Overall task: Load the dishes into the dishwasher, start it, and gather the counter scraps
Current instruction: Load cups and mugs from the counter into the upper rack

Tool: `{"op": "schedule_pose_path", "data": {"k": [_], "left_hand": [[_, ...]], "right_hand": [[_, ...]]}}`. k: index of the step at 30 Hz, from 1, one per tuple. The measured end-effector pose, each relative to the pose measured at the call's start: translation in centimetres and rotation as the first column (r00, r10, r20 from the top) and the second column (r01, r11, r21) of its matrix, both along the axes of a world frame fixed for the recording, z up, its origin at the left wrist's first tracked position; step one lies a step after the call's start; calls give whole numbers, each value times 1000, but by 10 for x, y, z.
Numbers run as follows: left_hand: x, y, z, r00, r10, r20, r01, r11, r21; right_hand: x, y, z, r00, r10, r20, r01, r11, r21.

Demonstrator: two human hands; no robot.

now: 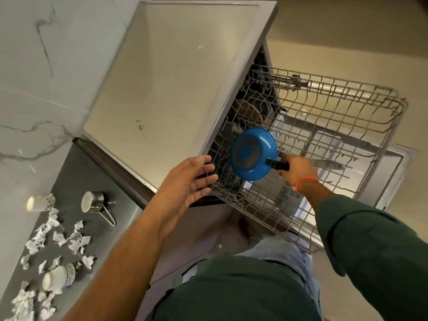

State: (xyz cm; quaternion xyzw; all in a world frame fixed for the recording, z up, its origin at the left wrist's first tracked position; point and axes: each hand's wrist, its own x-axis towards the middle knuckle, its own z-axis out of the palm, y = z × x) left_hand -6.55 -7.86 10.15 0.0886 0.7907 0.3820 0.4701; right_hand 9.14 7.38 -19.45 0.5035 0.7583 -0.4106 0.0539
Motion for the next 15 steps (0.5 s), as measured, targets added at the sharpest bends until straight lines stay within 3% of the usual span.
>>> {"op": "schedule_pose_path", "data": {"k": [10,15], "left_hand": [[15,5,-10,998,-51,47,52,998,-20],[20,3,-10,995,-35,92,36,999,-11]], "right_hand": [[2,-7,-23,981,-149,128,170,969,-178],[10,-8,-24,980,-175,91,196,917,-348]]}}
